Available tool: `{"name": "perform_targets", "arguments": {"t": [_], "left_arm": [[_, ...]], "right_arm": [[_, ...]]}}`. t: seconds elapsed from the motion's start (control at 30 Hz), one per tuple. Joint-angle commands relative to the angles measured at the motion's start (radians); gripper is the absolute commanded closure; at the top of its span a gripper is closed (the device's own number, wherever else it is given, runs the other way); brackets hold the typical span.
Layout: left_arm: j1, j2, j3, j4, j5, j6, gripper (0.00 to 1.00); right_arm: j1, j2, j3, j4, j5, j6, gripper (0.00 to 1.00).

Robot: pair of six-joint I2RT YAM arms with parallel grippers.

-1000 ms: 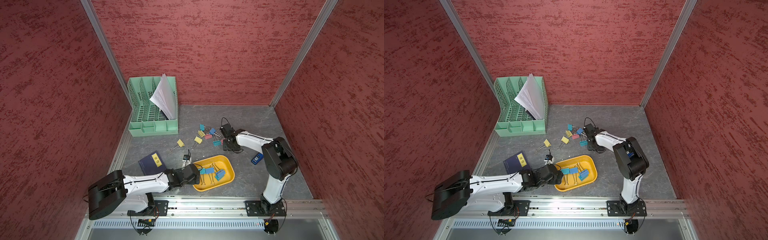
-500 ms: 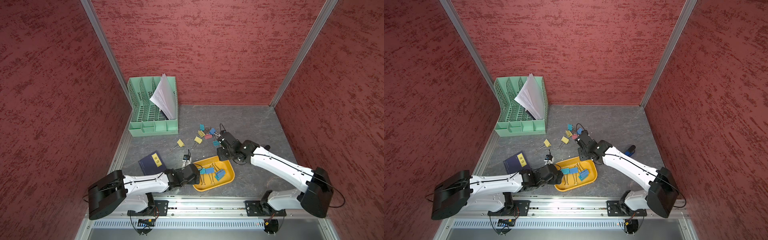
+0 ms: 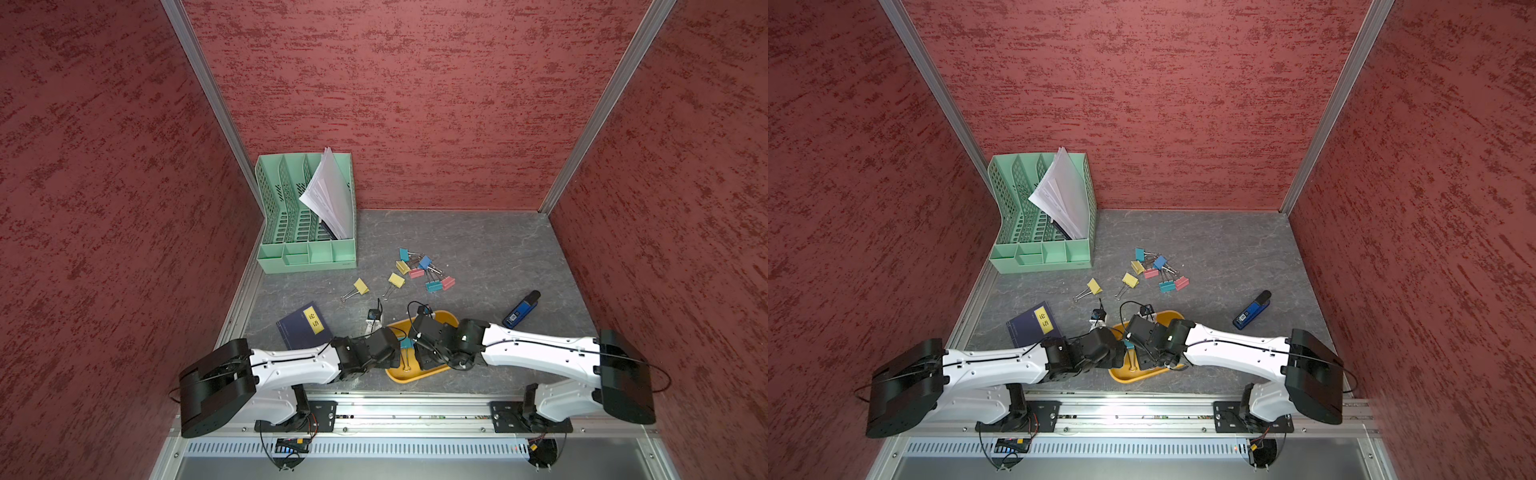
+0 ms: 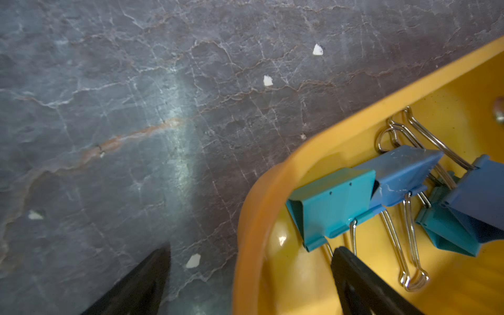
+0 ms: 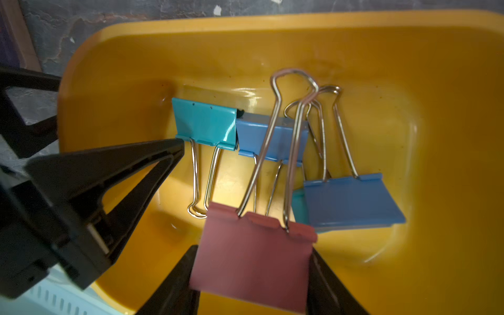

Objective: Put the binder clips in the storage box
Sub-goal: Place the binder clip in the storage box, then move the binder clip to the center of the board.

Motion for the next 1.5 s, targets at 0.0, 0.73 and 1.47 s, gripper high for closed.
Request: {"name": "perform_targets", "arguments": {"t": [0.0, 0.73, 1.47], "left_arm": [[-0.002, 0.023, 0.001, -0.027, 0.016, -0.002, 0.03], [-0.003, 0.018, 0.001, -0.066, 0.002, -0.028, 0.03], [-0.004, 0.034, -0.013, -0.061, 0.002, -0.053, 0.03]], "right_arm": [[-0.003, -0.011, 0.006, 0.035, 0.020, 0.015, 0.20], [-0.756, 0.353, 0.445, 0.072, -0.345, -0.567, 1.00], [-0.756, 0.630, 0.622, 0.072, -0.450, -0.581, 1.00]]}}
